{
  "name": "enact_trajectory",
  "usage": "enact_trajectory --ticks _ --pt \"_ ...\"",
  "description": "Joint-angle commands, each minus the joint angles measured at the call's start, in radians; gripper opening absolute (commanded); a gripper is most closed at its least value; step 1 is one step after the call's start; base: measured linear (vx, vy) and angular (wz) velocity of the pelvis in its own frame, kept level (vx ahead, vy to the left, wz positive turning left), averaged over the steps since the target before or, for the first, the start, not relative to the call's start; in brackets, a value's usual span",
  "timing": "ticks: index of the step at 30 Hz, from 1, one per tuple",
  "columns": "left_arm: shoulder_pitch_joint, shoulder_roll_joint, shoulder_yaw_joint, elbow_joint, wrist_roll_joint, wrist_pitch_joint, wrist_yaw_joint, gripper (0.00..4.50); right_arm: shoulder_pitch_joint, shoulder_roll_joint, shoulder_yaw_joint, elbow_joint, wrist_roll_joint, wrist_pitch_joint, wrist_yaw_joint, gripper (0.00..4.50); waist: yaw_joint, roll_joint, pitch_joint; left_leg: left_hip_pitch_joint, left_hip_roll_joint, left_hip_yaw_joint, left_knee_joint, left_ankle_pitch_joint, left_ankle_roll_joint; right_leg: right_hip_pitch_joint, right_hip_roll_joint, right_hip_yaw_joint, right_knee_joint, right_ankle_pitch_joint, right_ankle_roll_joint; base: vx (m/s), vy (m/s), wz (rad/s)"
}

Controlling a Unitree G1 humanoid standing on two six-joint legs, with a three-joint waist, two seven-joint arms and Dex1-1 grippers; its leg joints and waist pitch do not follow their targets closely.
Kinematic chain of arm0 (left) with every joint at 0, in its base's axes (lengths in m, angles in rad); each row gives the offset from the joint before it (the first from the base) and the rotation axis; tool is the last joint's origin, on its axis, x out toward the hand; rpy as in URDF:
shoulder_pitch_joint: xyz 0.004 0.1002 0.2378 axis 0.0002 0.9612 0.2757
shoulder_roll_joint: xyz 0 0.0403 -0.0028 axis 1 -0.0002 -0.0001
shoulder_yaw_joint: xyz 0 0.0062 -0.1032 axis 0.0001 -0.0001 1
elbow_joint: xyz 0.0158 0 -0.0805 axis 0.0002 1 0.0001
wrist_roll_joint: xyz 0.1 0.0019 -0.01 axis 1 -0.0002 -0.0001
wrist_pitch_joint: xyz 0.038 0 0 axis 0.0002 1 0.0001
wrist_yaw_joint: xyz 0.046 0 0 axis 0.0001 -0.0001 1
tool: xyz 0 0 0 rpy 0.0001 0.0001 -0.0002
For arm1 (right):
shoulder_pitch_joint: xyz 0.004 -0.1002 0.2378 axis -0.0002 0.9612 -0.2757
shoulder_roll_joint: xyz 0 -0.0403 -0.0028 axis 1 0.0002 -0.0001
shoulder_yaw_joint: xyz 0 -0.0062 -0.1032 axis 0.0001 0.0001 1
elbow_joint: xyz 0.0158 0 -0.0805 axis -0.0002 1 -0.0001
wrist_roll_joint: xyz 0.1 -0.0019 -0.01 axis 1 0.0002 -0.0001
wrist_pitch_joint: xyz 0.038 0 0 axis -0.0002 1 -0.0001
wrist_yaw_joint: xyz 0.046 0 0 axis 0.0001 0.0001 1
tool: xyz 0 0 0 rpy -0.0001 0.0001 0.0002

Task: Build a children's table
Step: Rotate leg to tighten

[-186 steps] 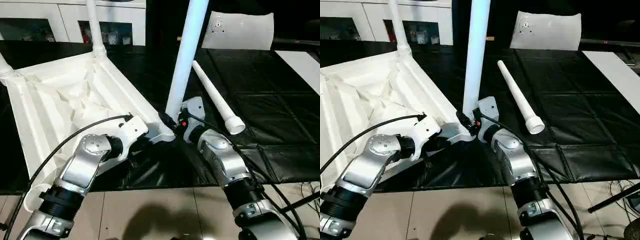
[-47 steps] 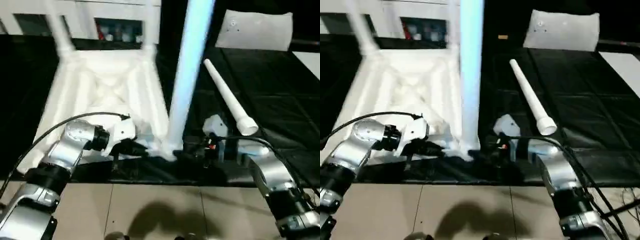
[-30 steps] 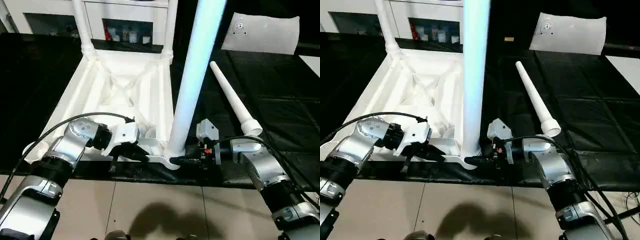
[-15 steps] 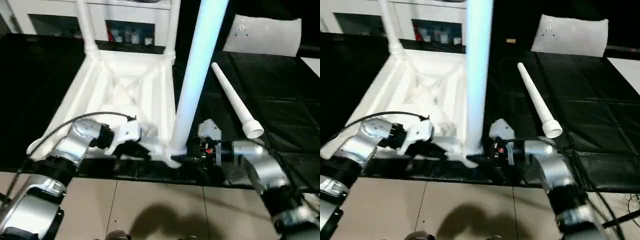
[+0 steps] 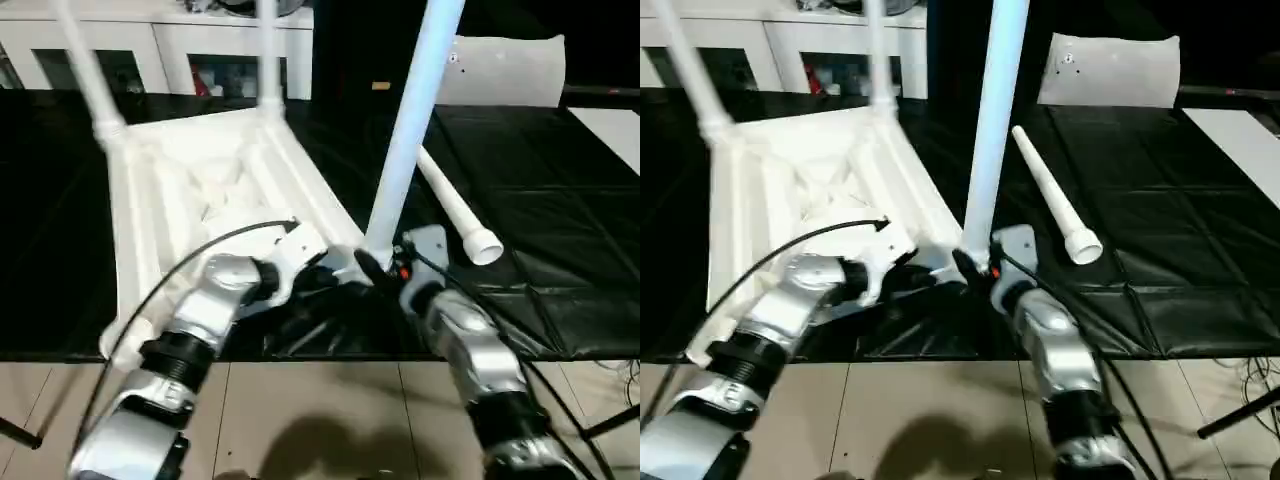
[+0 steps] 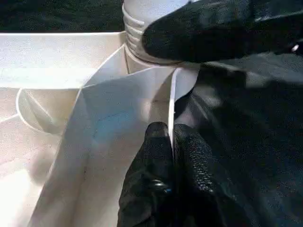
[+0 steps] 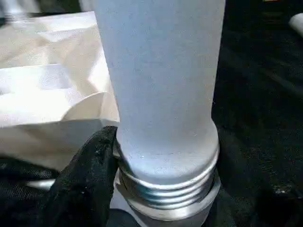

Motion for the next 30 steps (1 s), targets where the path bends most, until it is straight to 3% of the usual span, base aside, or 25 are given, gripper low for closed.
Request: enact_trajectory --ticks 1,2,3,4,7,14,15,16,19,25,30 --pt "-0.012 -0.083 -0.048 0.0 -0.005 0.0 0.072 0.0 -0.015 0.109 0.117 0.02 0.013 0.019 0.05 2.72 -0.001 -0.003 -0.039 -0.002 0.041 -0.019 -0.083 -0.213 0.022 0.027 -0.081 0.051 -0.1 -0.33 -0.14 0.0 0.0 0.0" --pt "-0.013 -0.07 -0.056 0.003 0.004 -0.005 0.062 0.0 -0.015 0.107 0.11 0.018 0.019 0.015 0.052 2.72 -0.002 -0.004 -0.039 -0.004 0.04 -0.018 -0.084 -0.207 0.025 0.029 -0.08 0.05 -0.099 -0.313 -0.143 0.0 0.0 0.0" --pt "-0.013 -0.063 -0.059 0.004 0.012 -0.006 0.058 0.0 -0.015 0.109 0.104 0.016 0.019 0.013 0.051 3.28 -0.002 -0.003 -0.04 -0.004 0.041 -0.017 -0.083 -0.2 0.031 0.029 -0.079 0.05 -0.097 -0.279 -0.151 0.0 0.0 0.0" --pt "-0.011 -0.042 -0.057 0.006 0.021 -0.003 0.046 0.0 -0.004 0.099 0.09 0.004 0.024 0.007 0.06 3.42 -0.005 -0.008 -0.04 -0.004 0.041 -0.016 -0.082 -0.198 0.036 0.029 -0.078 0.05 -0.095 -0.256 -0.162 0.0 0.0 0.0" --pt "-0.001 0.012 -0.044 0.006 0.026 -0.001 0.011 0.0 0.027 0.051 0.073 -0.031 0.035 -0.006 0.099 3.63 -0.002 -0.006 -0.039 -0.005 0.041 -0.014 -0.083 -0.196 0.046 0.031 -0.082 0.052 -0.097 -0.256 -0.164 0.0 0.0 0.0" --pt "0.022 0.097 -0.045 0.008 0.02 -0.07 -0.099 0.0 0.057 -0.063 0.034 -0.075 0.069 -0.055 0.217 4.32 -0.002 -0.014 -0.042 -0.009 0.04 -0.012 -0.079 -0.14 0.064 0.038 -0.081 0.05 -0.093 -0.192 -0.175 0.0 0.0 0.0" --pt "0.024 0.115 -0.044 0.016 0.014 -0.099 -0.127 0.0 0.061 -0.096 0.027 -0.086 0.079 -0.063 0.261 4.32 -0.002 -0.012 -0.047 -0.011 0.039 -0.012 -0.076 -0.116 0.07 0.04 -0.08 0.05 -0.085 -0.147 -0.182 0.0 0.0 0.0" --pt "0.026 0.134 -0.048 0.021 0.006 -0.116 -0.16 0.0 0.065 -0.135 0.024 -0.1 0.088 -0.068 0.314 4.38 -0.002 -0.016 -0.051 -0.015 0.039 -0.01 -0.071 -0.078 0.086 0.045 -0.079 0.05 -0.075 -0.069 -0.196 0.0 0.0 0.0" --pt "0.027 0.181 -0.068 0.033 -0.007 -0.182 -0.26 0.0 0.064 -0.22 0.033 -0.12 0.102 -0.075 0.448 4.48 -0.001 -0.016 -0.048 -0.014 0.038 -0.007 -0.068 -0.073 0.116 0.043 -0.076 0.048 -0.073 -0.021 -0.217 0.0 0.0 0.0" --pt "0.024 0.227 -0.109 0.04 -0.017 -0.27 -0.405 0.0 0.031 -0.331 0.081 -0.137 0.114 -0.03 0.636 4.48 -0.002 -0.016 -0.05 -0.01 0.042 -0.006 -0.063 -0.052 0.14 0.045 -0.077 0.047 -0.061 0.051 -0.269 0.0 0.0 0.0" --pt "0.012 0.255 -0.141 0.059 -0.025 -0.321 -0.516 0.0 0.004 -0.382 0.142 -0.137 0.098 -0.039 0.745 4.48 0.005 -0.018 -0.048 -0.004 0.044 -0.005 -0.064 -0.069 0.135 0.042 -0.078 0.047 -0.063 0.016 -0.274 0.0 0.0 0.0"
